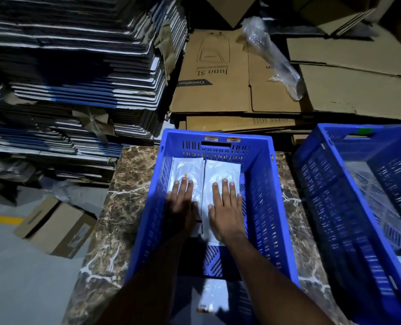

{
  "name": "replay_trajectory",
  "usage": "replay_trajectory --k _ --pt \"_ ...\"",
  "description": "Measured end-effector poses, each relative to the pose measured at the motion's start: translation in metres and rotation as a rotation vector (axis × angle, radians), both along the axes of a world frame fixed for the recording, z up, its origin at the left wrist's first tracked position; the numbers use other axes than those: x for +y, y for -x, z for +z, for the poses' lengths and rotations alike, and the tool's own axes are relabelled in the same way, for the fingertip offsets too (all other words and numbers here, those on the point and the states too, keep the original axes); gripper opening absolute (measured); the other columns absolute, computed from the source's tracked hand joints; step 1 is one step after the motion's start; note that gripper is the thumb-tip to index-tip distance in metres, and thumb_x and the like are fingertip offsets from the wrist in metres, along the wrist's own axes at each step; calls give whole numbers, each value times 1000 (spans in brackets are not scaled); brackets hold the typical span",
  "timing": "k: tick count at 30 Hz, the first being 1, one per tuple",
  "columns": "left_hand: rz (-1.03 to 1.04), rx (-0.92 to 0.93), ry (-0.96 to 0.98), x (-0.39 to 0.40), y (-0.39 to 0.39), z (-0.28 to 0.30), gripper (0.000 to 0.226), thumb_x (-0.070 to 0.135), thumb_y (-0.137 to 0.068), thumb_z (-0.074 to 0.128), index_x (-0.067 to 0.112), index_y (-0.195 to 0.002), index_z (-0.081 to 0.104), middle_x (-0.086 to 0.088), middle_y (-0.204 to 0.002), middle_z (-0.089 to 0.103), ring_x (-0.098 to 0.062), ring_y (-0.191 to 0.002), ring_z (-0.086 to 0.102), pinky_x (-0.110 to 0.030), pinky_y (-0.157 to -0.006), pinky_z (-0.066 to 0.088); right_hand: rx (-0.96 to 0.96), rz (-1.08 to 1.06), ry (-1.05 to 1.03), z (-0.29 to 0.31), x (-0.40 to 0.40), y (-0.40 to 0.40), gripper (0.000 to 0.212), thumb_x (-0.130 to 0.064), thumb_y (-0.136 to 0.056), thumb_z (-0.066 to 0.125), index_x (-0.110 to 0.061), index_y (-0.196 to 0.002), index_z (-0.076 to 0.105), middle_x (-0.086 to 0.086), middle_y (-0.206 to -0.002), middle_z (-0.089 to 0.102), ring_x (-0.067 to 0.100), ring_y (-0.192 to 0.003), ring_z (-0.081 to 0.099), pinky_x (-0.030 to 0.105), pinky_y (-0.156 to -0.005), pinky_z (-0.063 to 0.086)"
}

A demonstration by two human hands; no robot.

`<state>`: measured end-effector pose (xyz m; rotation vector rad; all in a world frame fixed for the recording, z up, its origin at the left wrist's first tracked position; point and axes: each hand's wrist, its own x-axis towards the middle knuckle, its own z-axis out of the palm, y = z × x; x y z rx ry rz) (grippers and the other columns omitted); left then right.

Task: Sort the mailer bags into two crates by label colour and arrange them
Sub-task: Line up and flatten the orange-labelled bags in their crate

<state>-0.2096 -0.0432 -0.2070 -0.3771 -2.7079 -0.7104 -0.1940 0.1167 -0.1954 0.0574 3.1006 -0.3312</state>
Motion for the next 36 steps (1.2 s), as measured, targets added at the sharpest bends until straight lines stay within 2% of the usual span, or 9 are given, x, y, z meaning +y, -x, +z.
replay_trajectory --k 13,16,18,20,22,27,29,32,36 --pt "48 -173 226 5 8 52 62 40 -91 37 15 -147 46 -5 -155 40 -28 -145 34 -48 -115 30 2 43 23 56 6 -3 59 -41 -104 17 -28 -159 1 -2 -167 -7 19 -154 -12 52 -123 -4" --pt "-27 -191 294 0 -6 86 56 41 -99 36 15 -148 43 -6 -155 40 -30 -144 33 -45 -116 28 21 23 7 82 5 -14 52 -33 -103 33 -21 -153 30 4 -161 30 25 -150 21 45 -120 23" --pt "-117 -274 353 -1 -20 106 49 39 -101 38 17 -144 44 -7 -147 49 -28 -135 40 -41 -107 34 69 -21 -59 99 3 -26 32 -27 -97 45 -17 -126 57 7 -128 63 28 -125 52 40 -95 43" --pt "-196 -348 418 -2 -40 121 37 39 -100 41 18 -129 53 -9 -128 61 -30 -121 51 -40 -94 42 35 -68 -34 115 2 -43 20 -23 -95 49 -15 -108 61 9 -106 69 32 -103 63 38 -74 47" --pt "-275 -484 535 1 -61 123 30 40 -98 45 18 -115 58 -10 -115 65 -32 -113 58 -37 -84 46 -87 -81 15 122 5 -58 23 -19 -94 50 -17 -112 63 12 -108 68 35 -101 65 39 -75 51" --pt "-390 -1206 553 8 -96 98 10 21 -93 64 12 -90 67 -1 -68 62 -22 -82 62 -20 -67 50 -224 -86 153 118 11 -86 30 -11 -86 55 -24 -110 70 11 -112 70 32 -104 65 35 -83 53" --pt "-460 -1189 586 7 -98 101 15 17 -89 70 3 -90 66 -11 -69 61 -23 -73 54 -11 -58 40 -183 -102 233 117 13 -93 25 -18 -85 56 -24 -105 70 7 -104 72 30 -98 67 35 -80 55" --pt "-520 -1040 520 6 -100 101 34 20 -82 74 -1 -107 66 -19 -103 65 -30 -95 59 -30 -74 45 -116 -119 336 119 14 -100 20 -27 -85 58 -24 -101 69 2 -96 73 25 -89 68 38 -77 58" --pt "-520 -857 372 -2 -89 114 28 26 -83 70 7 -102 65 -15 -105 64 -29 -99 57 -29 -72 36 83 -128 435 123 16 -103 23 -19 -90 56 -20 -108 70 2 -102 74 22 -92 68 33 -81 55"
